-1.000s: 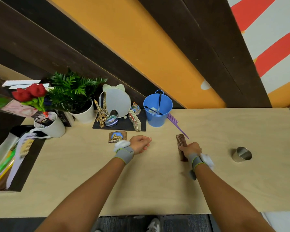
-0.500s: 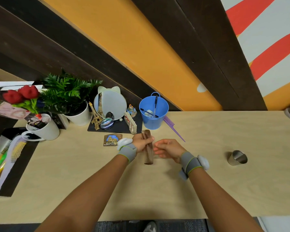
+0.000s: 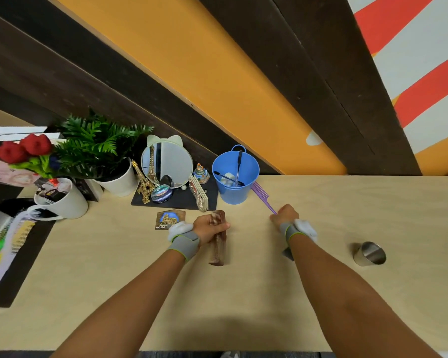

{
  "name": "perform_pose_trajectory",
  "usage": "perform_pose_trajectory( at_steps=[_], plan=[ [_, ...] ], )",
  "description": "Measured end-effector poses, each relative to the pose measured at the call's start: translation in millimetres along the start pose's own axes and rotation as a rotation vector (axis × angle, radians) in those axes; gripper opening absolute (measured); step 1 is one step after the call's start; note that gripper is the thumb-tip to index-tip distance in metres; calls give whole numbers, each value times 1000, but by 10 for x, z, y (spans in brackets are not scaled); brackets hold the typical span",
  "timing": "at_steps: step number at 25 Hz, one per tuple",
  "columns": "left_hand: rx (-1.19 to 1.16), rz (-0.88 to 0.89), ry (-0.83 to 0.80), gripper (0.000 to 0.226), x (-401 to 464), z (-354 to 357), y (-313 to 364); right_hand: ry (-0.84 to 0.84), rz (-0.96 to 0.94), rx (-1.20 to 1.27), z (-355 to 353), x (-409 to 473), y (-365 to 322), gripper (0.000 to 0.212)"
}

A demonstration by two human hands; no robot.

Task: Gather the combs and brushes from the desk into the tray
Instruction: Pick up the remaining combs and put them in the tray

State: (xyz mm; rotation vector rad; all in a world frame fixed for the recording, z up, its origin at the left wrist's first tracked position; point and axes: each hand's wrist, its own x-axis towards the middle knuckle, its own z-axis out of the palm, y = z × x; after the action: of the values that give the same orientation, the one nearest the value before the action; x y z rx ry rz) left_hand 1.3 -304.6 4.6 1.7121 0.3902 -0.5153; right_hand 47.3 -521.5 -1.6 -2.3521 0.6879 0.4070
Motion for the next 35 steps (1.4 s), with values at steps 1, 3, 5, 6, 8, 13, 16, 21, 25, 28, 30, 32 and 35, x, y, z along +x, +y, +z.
perform_pose_trajectory(
  at_steps=[1,3,5,6,8,13,16,21,25,28,30,32,35],
  plan=[
    [4,-7,16,17,-3,-32,-27,1,-1,-38,14,20,39,38],
    [5,-21,55,19,-18,-76,-62,3,-4,-83,43,34,69,37],
    [-14,-30,59,20,-34,-90,-71,-10,-10,-104,48,8,56,36],
    [-21,-36,54,19,-39,-97,-73,-25,-21,-130,59,-3,57,36],
    [-27,-62,41,18,-27,-105,-94,-58,-49,-187,64,-73,60,34],
    [-61,-69,22,14,-49,-59,-60,-92,-26,-1,180,-308,193,29],
    [-59,-98,-37,16,-84,-57,-11,-96,-70,303,233,-496,302,31],
    [-273,-154,-21,20,-164,-193,69,-340,-287,609,152,-1028,342,33],
    [-411,-159,9,39,-155,-393,38,-559,-414,385,284,-1241,273,31],
    [-492,-135,37,49,-252,-590,53,-635,-468,208,470,-1321,117,32],
    [-476,-108,26,51,-337,-717,78,-651,-485,138,573,-1343,5,33],
    [-379,-59,71,35,-412,-874,43,-675,-507,93,654,-1405,-151,32],
    [-334,26,113,10,-505,-1096,7,-672,-529,86,756,-1487,-379,25]
  ],
)
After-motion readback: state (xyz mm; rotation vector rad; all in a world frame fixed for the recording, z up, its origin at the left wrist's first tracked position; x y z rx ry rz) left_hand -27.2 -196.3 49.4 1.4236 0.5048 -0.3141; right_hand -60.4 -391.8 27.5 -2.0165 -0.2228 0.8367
